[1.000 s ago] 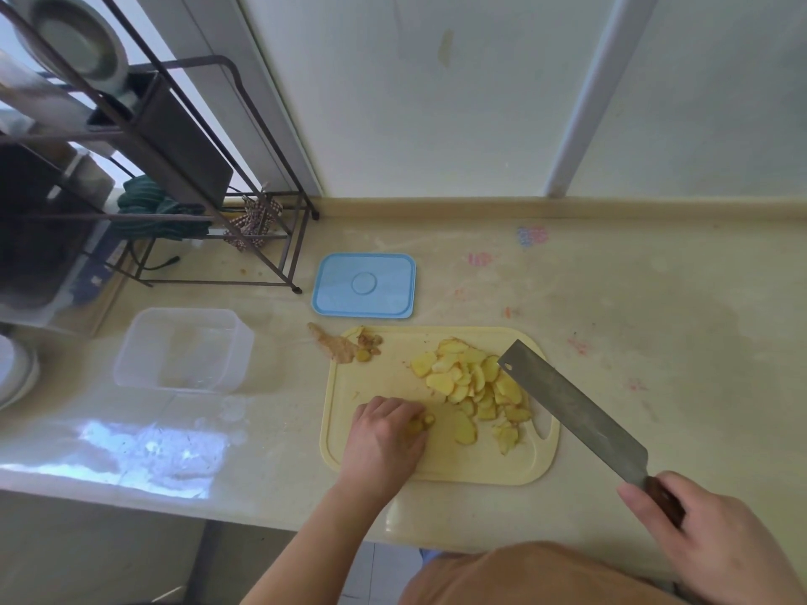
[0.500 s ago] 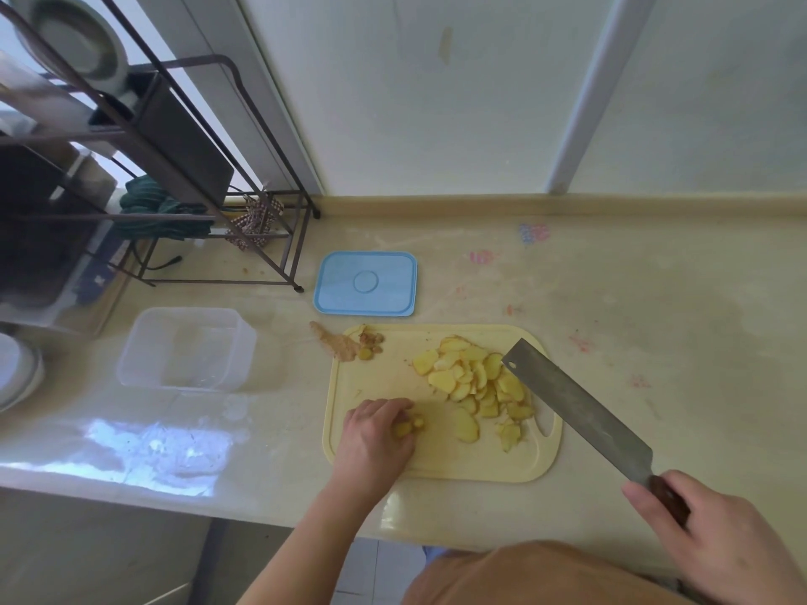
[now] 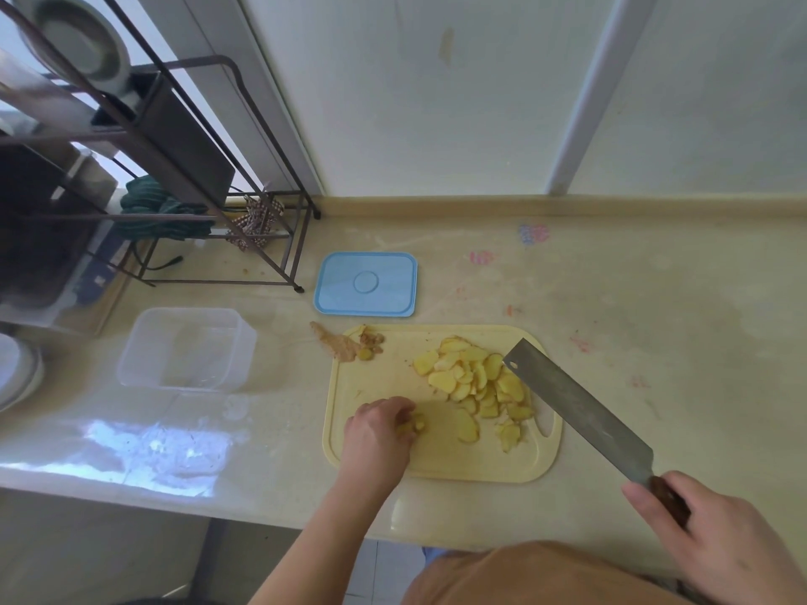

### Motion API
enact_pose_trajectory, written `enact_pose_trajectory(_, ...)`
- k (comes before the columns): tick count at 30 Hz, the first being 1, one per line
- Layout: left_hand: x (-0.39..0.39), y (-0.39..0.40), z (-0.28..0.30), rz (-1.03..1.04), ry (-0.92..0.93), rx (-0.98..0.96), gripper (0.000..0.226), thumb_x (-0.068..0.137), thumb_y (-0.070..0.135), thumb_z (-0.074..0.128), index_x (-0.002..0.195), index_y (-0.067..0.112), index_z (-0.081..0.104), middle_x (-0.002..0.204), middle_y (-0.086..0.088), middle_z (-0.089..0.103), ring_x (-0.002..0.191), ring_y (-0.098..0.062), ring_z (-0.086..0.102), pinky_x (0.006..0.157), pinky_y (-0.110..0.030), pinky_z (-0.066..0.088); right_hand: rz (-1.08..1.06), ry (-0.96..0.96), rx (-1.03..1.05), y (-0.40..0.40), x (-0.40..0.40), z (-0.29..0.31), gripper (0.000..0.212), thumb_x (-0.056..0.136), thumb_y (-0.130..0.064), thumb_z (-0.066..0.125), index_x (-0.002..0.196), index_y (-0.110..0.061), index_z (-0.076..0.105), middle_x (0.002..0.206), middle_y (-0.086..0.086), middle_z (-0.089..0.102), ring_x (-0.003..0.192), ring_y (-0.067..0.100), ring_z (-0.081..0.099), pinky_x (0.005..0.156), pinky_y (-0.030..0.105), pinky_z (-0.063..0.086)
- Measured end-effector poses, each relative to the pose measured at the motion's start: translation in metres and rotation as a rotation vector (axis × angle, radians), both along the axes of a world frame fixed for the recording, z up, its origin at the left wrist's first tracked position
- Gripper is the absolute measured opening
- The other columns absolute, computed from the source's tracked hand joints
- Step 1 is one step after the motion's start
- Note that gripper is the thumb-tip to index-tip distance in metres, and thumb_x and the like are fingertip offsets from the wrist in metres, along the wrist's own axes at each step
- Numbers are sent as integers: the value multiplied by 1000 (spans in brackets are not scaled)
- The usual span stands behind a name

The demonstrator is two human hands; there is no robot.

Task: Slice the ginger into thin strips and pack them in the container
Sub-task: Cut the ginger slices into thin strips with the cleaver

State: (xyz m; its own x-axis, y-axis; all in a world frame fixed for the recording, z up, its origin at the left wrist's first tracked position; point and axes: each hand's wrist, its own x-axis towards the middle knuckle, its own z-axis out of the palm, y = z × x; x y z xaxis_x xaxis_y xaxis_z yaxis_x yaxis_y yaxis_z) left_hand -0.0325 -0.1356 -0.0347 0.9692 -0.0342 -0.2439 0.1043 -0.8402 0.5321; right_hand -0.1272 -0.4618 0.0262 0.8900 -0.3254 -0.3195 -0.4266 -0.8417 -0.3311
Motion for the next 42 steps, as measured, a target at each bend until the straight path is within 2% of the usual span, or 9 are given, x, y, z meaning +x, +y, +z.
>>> enact_pose_trajectory(7,13,-6,9,-30,175,43,28,83,8,70,108,20,69,102,4,65,100,-16,58,87,-31,51,-3,-5,4,0,0,1,95,48,-103,7,62,-22,53,43,3,50,47,18,54,49,35,46)
enact_pose_trajectory(12,11,-3,13,-14,255,-38,19,82,10,74,95,19,64,84,7,59,76,-11,54,63,-19,45,-13,-9,13,-2,-1,0,92,50,-103,8,60,-22,51,42,4,50,45,17,53,48,35,46)
enact_pose_trajectory(15,8,-1,13,56,307,-138,25,81,10,78,99,20,63,81,7,58,67,-6,51,52,-11,41,-11,-12,18,-3,-1,-1,91,52,-102,10,59,-21,50,41,3,49,44,17,51,47,34,45)
enact_pose_trajectory(20,-2,-1,11,12,147,32,37,84,27,77,118,17,63,97,8,52,80,-8,50,61,-9,35,1,-28,13,-2,0,-1,92,51,-103,8,60,-22,51,41,2,48,45,18,52,48,35,45)
enact_pose_trajectory(25,-5,-9,16,22,10,80,42,91,50,63,122,22,63,107,8,59,99,-14,57,79,-26,49,11,-31,5,-3,0,-3,91,52,-102,9,61,-22,51,43,4,50,48,20,54,49,37,45)
enact_pose_trajectory(28,-4,-30,16,-70,-89,92,37,89,49,66,114,22,68,105,7,63,100,-18,57,82,-30,48,13,-36,12,-1,0,-3,79,62,-95,18,60,-22,49,43,3,50,49,22,55,49,38,46)
enact_pose_trajectory(32,-11,-52,3,-212,-151,326,36,67,57,79,82,25,70,82,9,61,80,-23,56,69,-37,47,17,-39,24,-1,0,-3,78,62,-95,19,59,-22,49,44,-1,51,48,20,54,49,37,46)
enact_pose_trajectory(36,-19,-62,-7,-131,-176,334,36,55,49,86,79,29,69,81,12,63,81,-22,54,67,-36,42,3,-43,22,-5,-3,-5,91,51,-103,9,59,-22,50,43,-3,51,46,17,53,47,34,43)
enact_pose_trajectory(42,-22,-76,-10,-88,-147,229,41,46,19,84,78,33,63,77,18,64,77,-19,55,66,-31,31,4,-44,30,-5,-3,-6,93,48,-103,7,59,-22,51,49,-11,55,45,15,53,46,33,43)
